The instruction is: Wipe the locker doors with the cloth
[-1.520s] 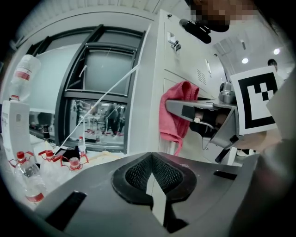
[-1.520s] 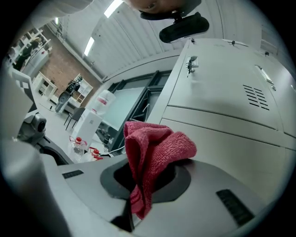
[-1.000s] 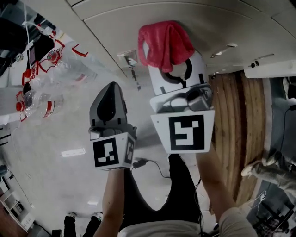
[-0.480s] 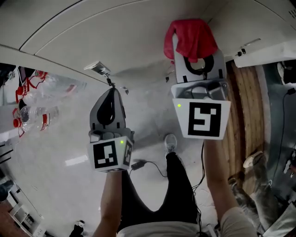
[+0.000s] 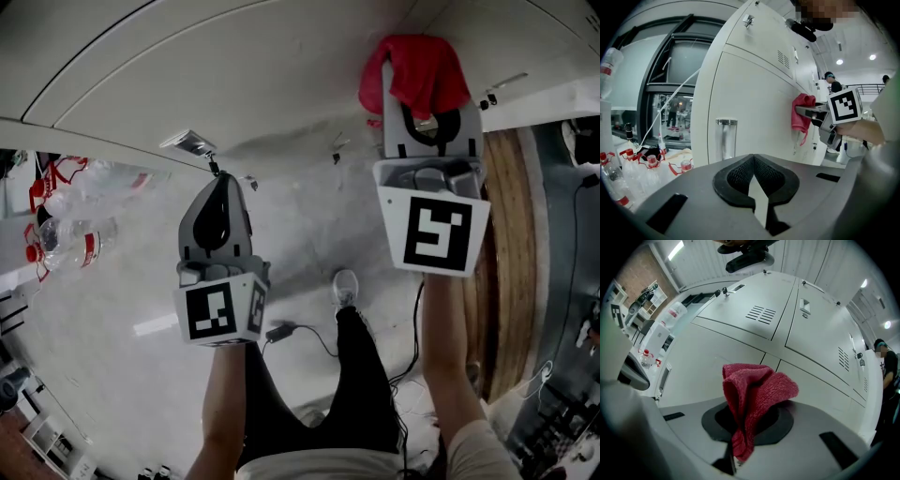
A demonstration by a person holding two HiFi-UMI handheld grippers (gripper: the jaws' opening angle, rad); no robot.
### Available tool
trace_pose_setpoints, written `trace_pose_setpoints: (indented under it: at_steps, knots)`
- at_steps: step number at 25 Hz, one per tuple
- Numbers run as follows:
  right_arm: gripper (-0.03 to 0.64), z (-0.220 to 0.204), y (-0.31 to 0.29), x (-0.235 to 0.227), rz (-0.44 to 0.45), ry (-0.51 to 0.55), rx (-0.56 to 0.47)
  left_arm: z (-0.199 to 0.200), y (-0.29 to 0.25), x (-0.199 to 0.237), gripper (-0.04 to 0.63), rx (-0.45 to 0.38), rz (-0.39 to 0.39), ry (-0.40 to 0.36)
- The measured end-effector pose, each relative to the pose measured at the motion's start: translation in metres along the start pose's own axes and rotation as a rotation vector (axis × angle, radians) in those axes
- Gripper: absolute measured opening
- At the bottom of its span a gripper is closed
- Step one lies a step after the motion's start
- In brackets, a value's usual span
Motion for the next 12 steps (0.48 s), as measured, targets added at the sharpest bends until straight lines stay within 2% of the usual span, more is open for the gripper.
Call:
trace_pose_setpoints:
  at_steps: [5, 8, 10, 12]
  knots:
    - [0.031, 0.0, -0.001, 0.0, -0.011, 0.008, 0.005, -0.004, 0.006, 0.003, 0.017, 0.0, 0.015, 0.003]
    - [0.031, 0.008, 0.005, 0.007, -0.011, -0.031, -0.004, -0.007, 0.013, 0.008, 0.017, 0.0, 0.032, 0.012]
    - [0.031, 0.018, 0.017, 0.023, 0.028, -0.062, -0.025, -0.009, 0.019, 0.012, 0.017, -0.003, 0.048, 0.023]
    - [0.031, 0.026, 0.03, 0.049, 0.104, -0.067, -0.039, -0.012, 0.024, 0.017, 0.017, -0.005, 0.063, 0.034]
Point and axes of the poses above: the fingertips, and each gripper's own axes: y backward along the fingers, x to its left, z out of its top, the point moved 8 cm from there along y, backward along the fingers, and after that the axes turned 6 degrees about -z, right-handed, at the moved point
